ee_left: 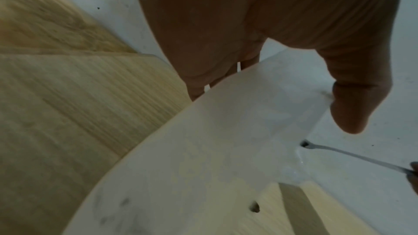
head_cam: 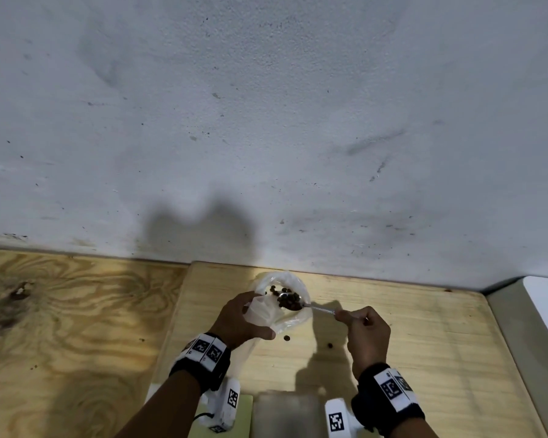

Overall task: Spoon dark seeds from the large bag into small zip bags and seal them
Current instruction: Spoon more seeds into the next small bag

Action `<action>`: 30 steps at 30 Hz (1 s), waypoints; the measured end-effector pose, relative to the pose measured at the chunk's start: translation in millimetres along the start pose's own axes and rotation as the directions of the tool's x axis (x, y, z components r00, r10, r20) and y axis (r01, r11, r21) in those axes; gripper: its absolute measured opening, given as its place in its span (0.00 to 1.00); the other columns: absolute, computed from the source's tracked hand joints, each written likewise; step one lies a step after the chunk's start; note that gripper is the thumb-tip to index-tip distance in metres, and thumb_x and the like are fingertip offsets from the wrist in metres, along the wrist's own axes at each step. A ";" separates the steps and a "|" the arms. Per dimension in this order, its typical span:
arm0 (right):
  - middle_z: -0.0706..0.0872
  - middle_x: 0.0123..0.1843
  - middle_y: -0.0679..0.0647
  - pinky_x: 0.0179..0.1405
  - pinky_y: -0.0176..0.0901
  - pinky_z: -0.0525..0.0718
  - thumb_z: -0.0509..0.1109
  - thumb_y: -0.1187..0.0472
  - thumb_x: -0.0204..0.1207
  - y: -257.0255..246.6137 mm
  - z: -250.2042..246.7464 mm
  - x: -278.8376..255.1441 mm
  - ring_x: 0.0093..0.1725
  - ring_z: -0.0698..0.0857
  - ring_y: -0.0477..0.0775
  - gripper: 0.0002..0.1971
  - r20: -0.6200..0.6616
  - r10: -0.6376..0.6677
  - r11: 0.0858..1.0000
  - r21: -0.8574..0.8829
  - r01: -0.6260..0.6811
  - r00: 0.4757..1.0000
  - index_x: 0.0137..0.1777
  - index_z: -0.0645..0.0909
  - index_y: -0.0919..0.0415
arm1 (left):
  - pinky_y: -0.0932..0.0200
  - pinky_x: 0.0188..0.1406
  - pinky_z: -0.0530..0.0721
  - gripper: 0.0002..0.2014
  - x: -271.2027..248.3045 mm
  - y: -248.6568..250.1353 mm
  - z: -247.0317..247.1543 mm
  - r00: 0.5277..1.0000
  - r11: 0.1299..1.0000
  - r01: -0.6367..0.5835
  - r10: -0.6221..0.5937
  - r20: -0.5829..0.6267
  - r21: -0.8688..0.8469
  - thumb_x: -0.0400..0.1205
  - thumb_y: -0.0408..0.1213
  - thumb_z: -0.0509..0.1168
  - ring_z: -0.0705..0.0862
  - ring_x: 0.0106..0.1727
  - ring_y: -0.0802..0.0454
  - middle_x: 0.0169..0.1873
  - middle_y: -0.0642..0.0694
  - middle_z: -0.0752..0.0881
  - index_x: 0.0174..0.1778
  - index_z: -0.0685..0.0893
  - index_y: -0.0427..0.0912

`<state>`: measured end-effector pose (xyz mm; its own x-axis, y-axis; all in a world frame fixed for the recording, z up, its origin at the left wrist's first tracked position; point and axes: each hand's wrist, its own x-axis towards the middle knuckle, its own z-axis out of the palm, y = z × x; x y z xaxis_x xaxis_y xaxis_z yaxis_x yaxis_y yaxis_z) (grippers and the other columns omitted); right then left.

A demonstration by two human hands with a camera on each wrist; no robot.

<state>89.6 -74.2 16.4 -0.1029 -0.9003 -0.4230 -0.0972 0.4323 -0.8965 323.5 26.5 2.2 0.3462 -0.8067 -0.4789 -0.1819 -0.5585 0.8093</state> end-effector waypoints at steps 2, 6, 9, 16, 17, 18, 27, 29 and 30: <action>0.71 0.26 0.53 0.29 0.42 0.65 0.80 0.71 0.63 -8.0 -5.4 -4.1 0.25 0.66 0.52 0.15 0.016 -0.025 0.999 0.026 0.025 1.000 0.29 0.74 0.60 | 0.56 0.54 0.83 0.46 -1.1 0.6 1.9 1.000 1.000 -0.003 0.003 -0.009 0.004 0.46 0.52 0.83 0.81 0.61 0.54 0.63 0.55 0.81 0.65 0.81 0.57; 0.68 0.24 0.51 0.29 0.41 0.64 0.78 0.74 0.65 -25.1 -9.2 -13.0 0.24 0.64 0.50 0.17 0.079 -0.092 0.991 0.101 0.084 0.993 0.29 0.72 0.62 | 0.59 0.50 0.81 0.48 -3.0 1.7 5.6 1.000 1.000 -0.005 0.005 -0.018 -0.004 0.44 0.52 0.82 0.81 0.61 0.52 0.62 0.53 0.81 0.65 0.81 0.56; 0.71 0.28 0.56 0.30 0.41 0.66 0.79 0.74 0.65 -31.9 -5.0 -18.3 0.26 0.67 0.50 0.19 0.142 -0.158 0.985 0.089 0.146 0.977 0.27 0.72 0.59 | 0.59 0.49 0.80 0.48 -4.9 4.0 8.2 1.000 1.000 -0.013 0.013 -0.019 -0.018 0.43 0.52 0.82 0.80 0.61 0.51 0.61 0.52 0.81 0.65 0.80 0.55; 0.83 0.30 0.51 0.31 0.44 0.75 0.81 0.70 0.67 -36.9 6.8 -31.3 0.28 0.75 0.51 0.18 0.273 -0.388 0.902 -0.084 0.423 0.880 0.29 0.73 0.57 | 0.64 0.44 0.81 0.44 -4.9 5.8 12.7 0.999 0.996 -0.019 0.016 -0.031 -0.085 0.43 0.49 0.84 0.85 0.59 0.52 0.56 0.52 0.87 0.60 0.86 0.52; 0.85 0.31 0.50 0.29 0.43 0.76 0.81 0.69 0.69 -38.3 7.5 -34.8 0.26 0.75 0.50 0.17 0.318 -0.407 0.885 -0.094 0.456 0.856 0.30 0.74 0.57 | 0.66 0.42 0.81 0.43 -5.0 6.0 12.9 0.999 0.995 -0.014 0.011 -0.031 -0.094 0.44 0.48 0.84 0.85 0.58 0.52 0.55 0.52 0.88 0.60 0.86 0.52; 0.87 0.32 0.51 0.28 0.43 0.75 0.81 0.68 0.70 -39.2 7.8 -37.8 0.24 0.73 0.50 0.16 0.365 -0.417 0.869 -0.107 0.483 0.832 0.30 0.76 0.56 | 0.66 0.41 0.82 0.43 -4.8 6.7 12.8 1.000 0.994 -0.006 0.003 -0.030 -0.107 0.44 0.46 0.84 0.85 0.57 0.52 0.54 0.52 0.88 0.60 0.86 0.51; 0.83 0.31 0.65 0.27 0.42 0.76 0.79 0.71 0.71 -22.5 0.4 -16.2 0.24 0.78 0.63 0.15 0.129 -0.432 0.882 -0.148 0.448 0.893 0.31 0.75 0.61 | 0.59 0.46 0.82 0.43 -2.3 10.1 6.6 1.000 0.990 0.024 -0.025 -0.003 -0.138 0.43 0.51 0.82 0.85 0.56 0.48 0.52 0.47 0.87 0.59 0.83 0.58; 0.81 0.25 0.58 0.22 0.38 0.70 0.79 0.68 0.72 -8.2 11.1 -14.4 0.18 0.70 0.52 0.17 0.181 -0.425 0.849 -0.261 0.460 0.887 0.30 0.74 0.56 | 0.61 0.44 0.81 0.43 -1.6 12.4 6.7 1.000 0.993 0.015 -0.014 0.010 -0.120 0.43 0.51 0.82 0.85 0.54 0.50 0.52 0.46 0.86 0.60 0.83 0.58; 0.80 0.23 0.51 0.21 0.37 0.68 0.79 0.65 0.73 -0.6 16.8 -13.5 0.18 0.67 0.48 0.18 0.212 -0.438 0.812 -0.324 0.486 0.874 0.30 0.73 0.53 | 0.61 0.45 0.82 0.43 -1.1 13.4 6.7 1.000 0.994 0.006 -0.004 0.014 -0.109 0.43 0.51 0.82 0.86 0.52 0.51 0.52 0.46 0.86 0.60 0.83 0.57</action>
<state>107.6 -63.2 20.4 0.1624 -0.9867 -0.0048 -0.4493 -0.0696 -0.8907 314.6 18.6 11.3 0.3338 -0.8069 -0.4873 -0.0788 -0.5390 0.8386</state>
